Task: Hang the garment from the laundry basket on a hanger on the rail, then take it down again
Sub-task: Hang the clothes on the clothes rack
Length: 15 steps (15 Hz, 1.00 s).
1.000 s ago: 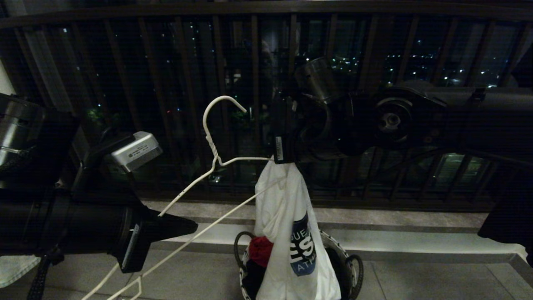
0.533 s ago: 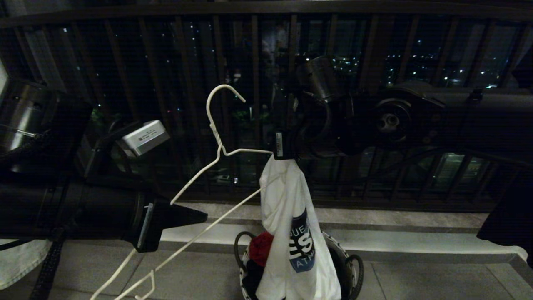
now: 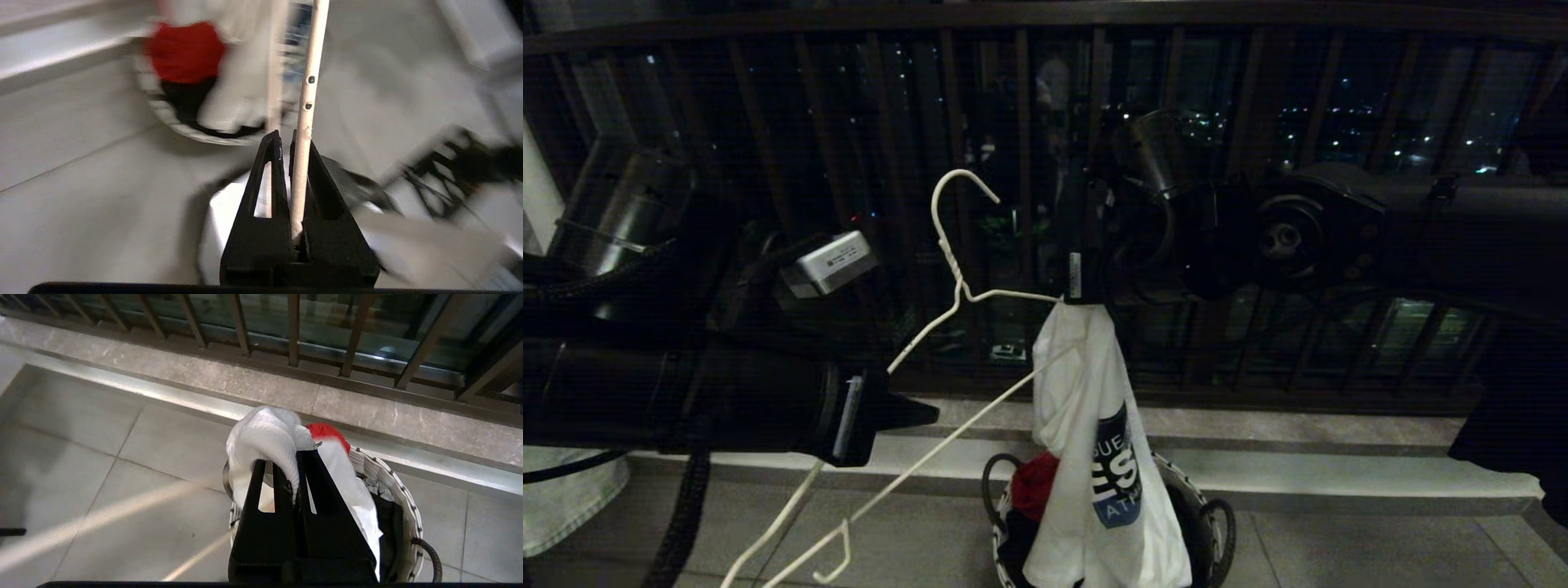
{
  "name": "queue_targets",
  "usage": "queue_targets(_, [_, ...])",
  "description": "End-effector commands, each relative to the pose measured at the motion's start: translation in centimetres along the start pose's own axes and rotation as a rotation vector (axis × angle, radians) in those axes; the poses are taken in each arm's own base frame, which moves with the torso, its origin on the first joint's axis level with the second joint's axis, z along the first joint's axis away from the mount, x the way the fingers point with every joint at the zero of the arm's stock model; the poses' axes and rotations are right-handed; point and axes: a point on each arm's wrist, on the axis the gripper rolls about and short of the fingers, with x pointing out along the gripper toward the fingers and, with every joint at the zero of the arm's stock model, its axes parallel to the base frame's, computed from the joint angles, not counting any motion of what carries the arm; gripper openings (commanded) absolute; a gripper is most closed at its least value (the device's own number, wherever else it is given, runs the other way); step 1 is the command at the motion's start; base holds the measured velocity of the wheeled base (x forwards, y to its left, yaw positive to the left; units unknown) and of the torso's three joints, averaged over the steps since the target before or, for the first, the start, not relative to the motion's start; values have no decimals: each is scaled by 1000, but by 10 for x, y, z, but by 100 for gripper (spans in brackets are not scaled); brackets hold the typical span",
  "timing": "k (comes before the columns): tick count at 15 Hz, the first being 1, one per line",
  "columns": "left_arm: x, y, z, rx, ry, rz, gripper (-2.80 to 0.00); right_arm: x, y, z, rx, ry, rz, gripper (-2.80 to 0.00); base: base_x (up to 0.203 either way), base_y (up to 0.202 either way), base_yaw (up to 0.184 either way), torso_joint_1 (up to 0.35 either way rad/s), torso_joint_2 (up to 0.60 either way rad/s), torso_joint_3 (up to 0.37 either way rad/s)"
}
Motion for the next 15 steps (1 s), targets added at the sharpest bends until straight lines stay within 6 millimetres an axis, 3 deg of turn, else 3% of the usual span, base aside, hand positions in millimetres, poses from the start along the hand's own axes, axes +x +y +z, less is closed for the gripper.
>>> queue_targets(1, [7, -3, 5, -13, -29, 76, -280, 3, -1, 0, 7, 0, -7, -280, 0, 0, 0, 0, 0, 0])
queue_targets(4, [10, -2, 11, -44, -75, 99, -280, 3, -1, 0, 9, -4, -9, -280, 0, 0, 0, 0, 0, 0])
queue_targets(10, [35, 4, 12, -40, -72, 334, -280, 1, 1, 0, 9, -10, -9, -280, 0, 0, 0, 0, 0, 0])
queue_targets(15, [49, -3, 10, -16, -164, 325, -280, -11, 27, -9, 8, -3, 56, -280, 0, 0, 0, 0, 0, 0])
